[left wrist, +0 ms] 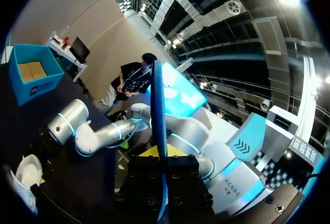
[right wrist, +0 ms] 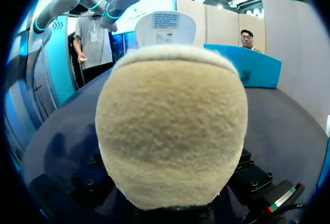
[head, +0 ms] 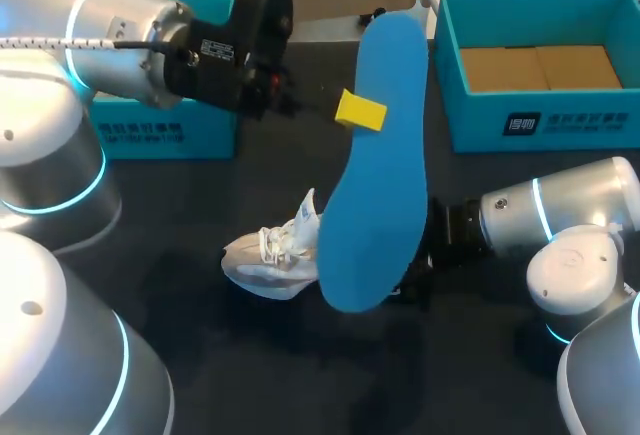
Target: Take the shoe out of the shoebox, open the shoe tongue, remove and reinsert the insole, then place the shoe into the shoebox
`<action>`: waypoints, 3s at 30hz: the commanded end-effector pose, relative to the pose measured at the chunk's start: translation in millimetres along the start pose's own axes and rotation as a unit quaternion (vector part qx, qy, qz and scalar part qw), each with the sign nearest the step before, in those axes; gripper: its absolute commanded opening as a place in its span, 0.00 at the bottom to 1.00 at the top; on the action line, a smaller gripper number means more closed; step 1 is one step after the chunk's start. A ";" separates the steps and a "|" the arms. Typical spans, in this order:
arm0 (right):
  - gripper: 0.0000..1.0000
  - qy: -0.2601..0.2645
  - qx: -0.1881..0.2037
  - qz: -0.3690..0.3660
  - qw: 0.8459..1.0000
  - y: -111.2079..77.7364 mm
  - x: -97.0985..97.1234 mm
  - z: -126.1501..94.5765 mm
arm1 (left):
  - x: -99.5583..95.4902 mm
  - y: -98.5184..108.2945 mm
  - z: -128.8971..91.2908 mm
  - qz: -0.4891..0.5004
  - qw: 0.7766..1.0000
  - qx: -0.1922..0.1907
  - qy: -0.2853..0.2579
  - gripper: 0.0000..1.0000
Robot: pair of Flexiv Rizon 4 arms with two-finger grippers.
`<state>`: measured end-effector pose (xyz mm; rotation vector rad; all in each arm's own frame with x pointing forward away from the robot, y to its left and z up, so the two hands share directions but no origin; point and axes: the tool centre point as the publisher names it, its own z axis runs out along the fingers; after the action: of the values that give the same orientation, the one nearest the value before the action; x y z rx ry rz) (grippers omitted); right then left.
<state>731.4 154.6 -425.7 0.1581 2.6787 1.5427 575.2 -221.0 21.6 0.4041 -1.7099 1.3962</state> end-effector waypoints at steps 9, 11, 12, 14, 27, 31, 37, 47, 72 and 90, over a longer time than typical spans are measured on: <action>0.00 0.000 0.002 0.001 1.000 -2.0 0.3 7.0 | -0.6 4.7 2.4 -0.003 1.000 0.006 -0.002 0.00; 0.91 0.000 0.002 0.001 1.000 -2.0 0.3 7.0 | -0.6 4.7 2.4 -0.003 1.000 0.006 -0.002 0.00; 1.00 0.000 0.002 0.001 1.000 -2.0 0.3 7.0 | -0.6 4.7 2.4 -0.003 1.000 0.006 -0.002 0.00; 1.00 0.000 0.002 0.001 1.000 -2.0 0.3 7.0 | -0.6 4.7 2.4 -0.003 1.000 0.006 -0.002 0.00; 1.00 0.001 0.032 0.008 0.999 0.6 -2.4 -11.9 | -0.6 4.7 2.4 -0.003 1.000 0.006 -0.002 0.00; 1.00 -0.004 0.051 0.008 0.999 6.1 -3.6 -25.5 | -0.6 4.7 2.4 -0.003 1.000 0.006 -0.002 0.00; 1.00 -0.002 0.080 0.002 0.997 15.5 -5.6 -43.9 | -0.6 4.7 2.4 -0.003 1.000 0.006 -0.002 0.00; 1.00 0.011 0.172 -0.001 0.985 42.6 -10.5 -60.6 | -0.6 4.7 2.4 -0.003 1.000 0.006 -0.002 0.00; 1.00 -0.025 0.329 -0.007 0.944 89.3 -4.1 -68.2 | -0.6 4.7 2.4 -0.003 1.000 0.006 -0.002 0.00; 1.00 -0.032 0.376 0.021 0.926 96.1 1.2 -66.9 | -0.6 4.7 2.4 -0.003 1.000 0.006 -0.002 0.00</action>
<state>729.1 141.3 -310.0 0.2729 3.0326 0.5539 572.4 -221.7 19.1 0.4162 -1.7047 1.4001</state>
